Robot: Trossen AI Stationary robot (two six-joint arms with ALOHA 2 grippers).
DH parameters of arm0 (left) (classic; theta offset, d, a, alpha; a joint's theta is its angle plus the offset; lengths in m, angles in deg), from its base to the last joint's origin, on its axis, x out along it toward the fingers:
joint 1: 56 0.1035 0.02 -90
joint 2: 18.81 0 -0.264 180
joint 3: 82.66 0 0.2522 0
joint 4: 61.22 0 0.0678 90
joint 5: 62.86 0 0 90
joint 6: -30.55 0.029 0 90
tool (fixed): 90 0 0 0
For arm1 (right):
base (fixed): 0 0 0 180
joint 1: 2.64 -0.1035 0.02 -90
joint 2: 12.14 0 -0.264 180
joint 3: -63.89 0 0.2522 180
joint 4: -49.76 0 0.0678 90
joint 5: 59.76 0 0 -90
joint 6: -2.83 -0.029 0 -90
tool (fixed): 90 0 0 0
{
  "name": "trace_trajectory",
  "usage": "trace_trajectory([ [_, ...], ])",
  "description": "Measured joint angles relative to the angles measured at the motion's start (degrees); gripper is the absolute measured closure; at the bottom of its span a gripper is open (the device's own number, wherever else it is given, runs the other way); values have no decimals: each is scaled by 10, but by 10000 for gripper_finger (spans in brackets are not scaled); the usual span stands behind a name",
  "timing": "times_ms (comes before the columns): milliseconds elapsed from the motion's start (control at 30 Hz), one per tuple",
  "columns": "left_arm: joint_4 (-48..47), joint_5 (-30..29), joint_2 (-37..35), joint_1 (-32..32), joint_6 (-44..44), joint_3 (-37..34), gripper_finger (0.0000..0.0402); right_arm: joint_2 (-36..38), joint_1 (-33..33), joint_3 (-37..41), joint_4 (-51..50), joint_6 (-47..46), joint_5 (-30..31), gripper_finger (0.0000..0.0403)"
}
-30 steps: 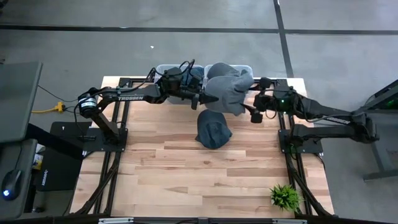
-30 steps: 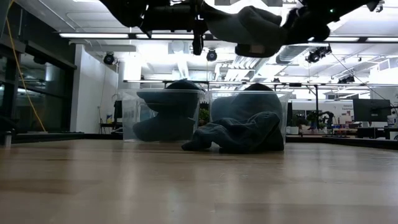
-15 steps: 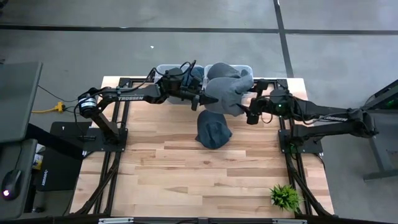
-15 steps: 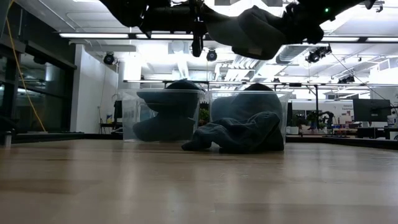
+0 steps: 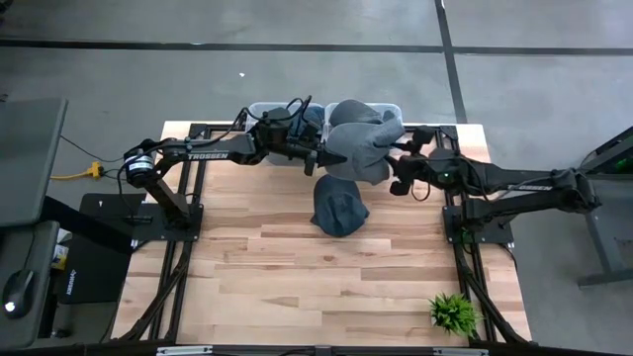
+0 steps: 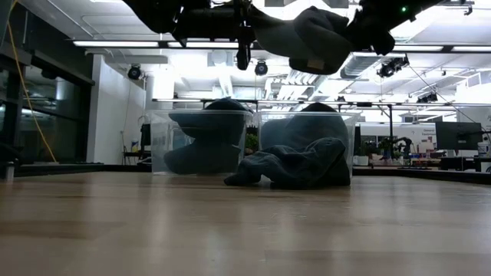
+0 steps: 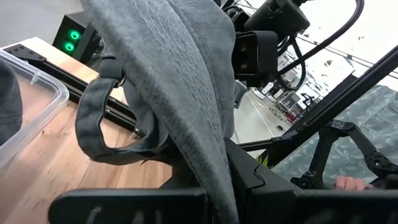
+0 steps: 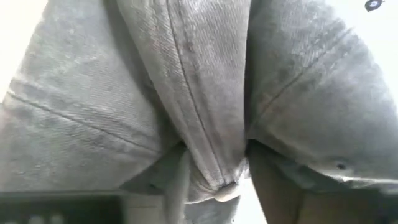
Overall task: Pick and place caps into container
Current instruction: Put the gray cap into the right transparent container
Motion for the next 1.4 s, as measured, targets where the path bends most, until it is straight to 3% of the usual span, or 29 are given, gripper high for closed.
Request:
trace_trajectory([
  [200,-6,0,0,0,0,0,396,6,-6,0,-3,7,2,389],
  [500,-9,3,0,0,0,0,390,6,-6,0,-39,-18,-9,399],
  [1067,-7,6,-9,11,75,0,192,4,0,-23,-92,-70,-9,402],
  [1400,1,27,-54,57,58,1,163,-6,0,-114,-203,-107,4,402],
])
